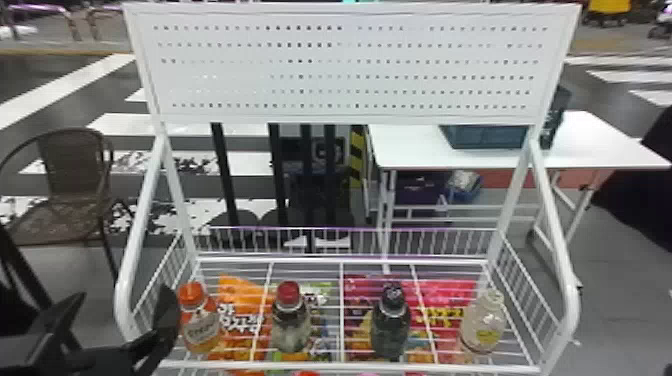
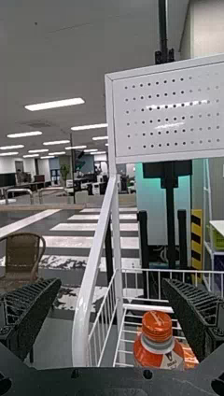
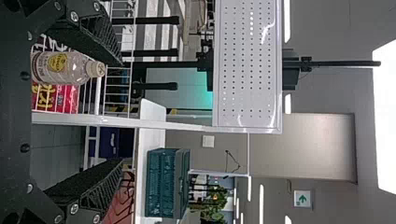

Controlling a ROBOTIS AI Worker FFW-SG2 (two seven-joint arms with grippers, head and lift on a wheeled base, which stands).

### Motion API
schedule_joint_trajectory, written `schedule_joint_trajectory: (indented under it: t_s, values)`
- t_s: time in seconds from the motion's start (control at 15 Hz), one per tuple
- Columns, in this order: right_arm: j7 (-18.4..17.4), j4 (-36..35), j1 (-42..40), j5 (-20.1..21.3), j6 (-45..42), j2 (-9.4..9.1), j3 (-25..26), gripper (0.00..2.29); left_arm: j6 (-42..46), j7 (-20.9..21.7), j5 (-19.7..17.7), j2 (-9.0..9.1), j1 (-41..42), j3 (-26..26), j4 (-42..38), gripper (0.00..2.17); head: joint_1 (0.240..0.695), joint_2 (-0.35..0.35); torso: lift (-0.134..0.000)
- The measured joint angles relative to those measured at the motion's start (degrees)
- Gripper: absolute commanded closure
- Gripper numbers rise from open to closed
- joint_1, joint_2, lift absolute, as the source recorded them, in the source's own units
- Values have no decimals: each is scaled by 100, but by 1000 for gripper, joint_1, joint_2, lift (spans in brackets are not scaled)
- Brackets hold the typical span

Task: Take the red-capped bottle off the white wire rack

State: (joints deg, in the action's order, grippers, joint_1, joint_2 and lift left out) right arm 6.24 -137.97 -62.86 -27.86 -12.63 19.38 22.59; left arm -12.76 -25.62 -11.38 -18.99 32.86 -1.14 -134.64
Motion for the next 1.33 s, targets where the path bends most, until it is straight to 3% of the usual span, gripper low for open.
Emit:
schedule_joint_trajectory:
  t_s: [0.93, 1.13, 1.33]
  values:
    - [36, 115, 89, 18, -21, -31, -53, 171, 62, -210, 213, 4, 105, -324, -78, 80, 499, 0, 0]
    - [36, 135, 112, 18, -12, -34, -59, 171, 707, -448, 521, 14, 151, -1135, 368, 80, 499, 0, 0]
    - [35, 124, 126, 50, -23, -47, -141, 171, 2046, -1056, 760, 62, -311, -2341, 1595, 80, 499, 0, 0]
